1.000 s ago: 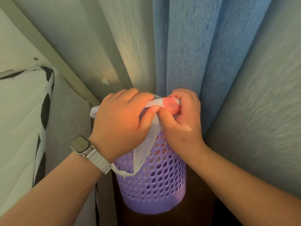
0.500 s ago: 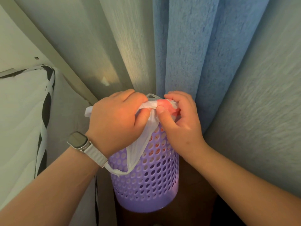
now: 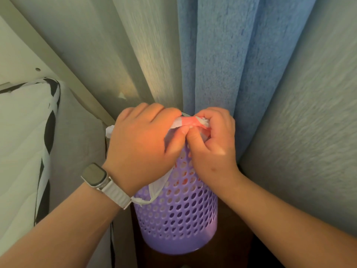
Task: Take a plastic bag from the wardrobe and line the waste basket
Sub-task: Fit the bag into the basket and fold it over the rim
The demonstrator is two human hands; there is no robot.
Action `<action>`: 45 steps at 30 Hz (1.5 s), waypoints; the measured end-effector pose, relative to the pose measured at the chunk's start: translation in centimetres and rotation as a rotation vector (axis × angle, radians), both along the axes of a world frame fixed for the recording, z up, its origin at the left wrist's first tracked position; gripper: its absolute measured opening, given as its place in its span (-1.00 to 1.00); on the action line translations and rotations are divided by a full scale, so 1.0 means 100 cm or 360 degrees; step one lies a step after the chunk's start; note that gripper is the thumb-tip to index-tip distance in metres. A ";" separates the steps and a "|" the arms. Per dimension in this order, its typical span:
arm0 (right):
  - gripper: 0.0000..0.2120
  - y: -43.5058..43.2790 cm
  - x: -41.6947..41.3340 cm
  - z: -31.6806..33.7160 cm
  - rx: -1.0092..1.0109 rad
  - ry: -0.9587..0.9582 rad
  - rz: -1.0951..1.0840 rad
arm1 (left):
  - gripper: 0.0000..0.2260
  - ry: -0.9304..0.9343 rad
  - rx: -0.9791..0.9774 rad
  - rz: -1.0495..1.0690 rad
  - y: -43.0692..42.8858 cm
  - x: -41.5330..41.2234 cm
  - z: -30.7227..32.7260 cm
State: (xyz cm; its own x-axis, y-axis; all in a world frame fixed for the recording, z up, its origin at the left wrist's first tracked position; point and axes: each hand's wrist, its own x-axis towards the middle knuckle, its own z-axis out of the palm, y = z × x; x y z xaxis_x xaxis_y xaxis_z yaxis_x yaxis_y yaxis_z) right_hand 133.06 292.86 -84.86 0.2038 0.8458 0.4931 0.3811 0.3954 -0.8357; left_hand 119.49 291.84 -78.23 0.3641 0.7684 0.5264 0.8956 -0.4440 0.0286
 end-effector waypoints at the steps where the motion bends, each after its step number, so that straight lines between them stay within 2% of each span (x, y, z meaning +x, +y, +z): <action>1: -0.74 0.000 -0.001 0.001 -0.0008 -0.0004 -0.0008 | -0.77 0.0030 0.0009 -0.0002 -0.001 0.002 -0.001; 8: -0.75 0.001 0.005 -0.011 -0.0023 0.0024 0.0084 | -0.76 0.0097 -0.0022 -0.0081 0.002 -0.008 -0.004; 18: -0.74 0.011 0.022 -0.015 -0.0117 0.0329 0.0217 | -0.80 -0.0258 -0.0124 -0.0041 0.009 -0.028 0.003; 24: -0.80 0.011 0.024 -0.008 -0.0043 0.0226 0.0099 | -0.80 -0.0358 -0.0169 -0.0063 0.008 -0.026 0.001; 30: -0.79 0.007 0.013 -0.006 0.0050 0.0128 0.0061 | -0.67 -0.0208 -0.0171 -0.0166 0.002 -0.014 0.006; 34: -0.75 0.003 0.006 -0.004 0.0029 0.0089 0.0035 | -0.81 -0.0080 -0.0053 -0.0057 0.001 -0.003 0.002; 40: -0.80 -0.001 0.002 -0.003 -0.0052 0.0048 0.0018 | -0.88 0.0000 0.0152 0.0120 0.002 -0.007 -0.003; 42: -0.80 -0.002 0.002 -0.005 -0.0081 -0.0008 0.0020 | -0.90 -0.0015 0.0182 0.0202 0.002 -0.006 -0.006; 45: -0.75 -0.001 0.004 -0.007 -0.0124 -0.0077 0.0069 | -0.89 -0.0159 0.0071 0.0184 0.005 -0.009 -0.008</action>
State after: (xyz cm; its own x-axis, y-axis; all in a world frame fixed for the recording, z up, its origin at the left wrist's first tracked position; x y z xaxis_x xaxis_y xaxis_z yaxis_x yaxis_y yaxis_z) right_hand 133.44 292.78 -85.54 0.1435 0.8895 0.4337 0.4058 0.3468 -0.8456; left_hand 118.55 292.37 -79.07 0.2187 0.7773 0.5899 0.9345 -0.3409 0.1028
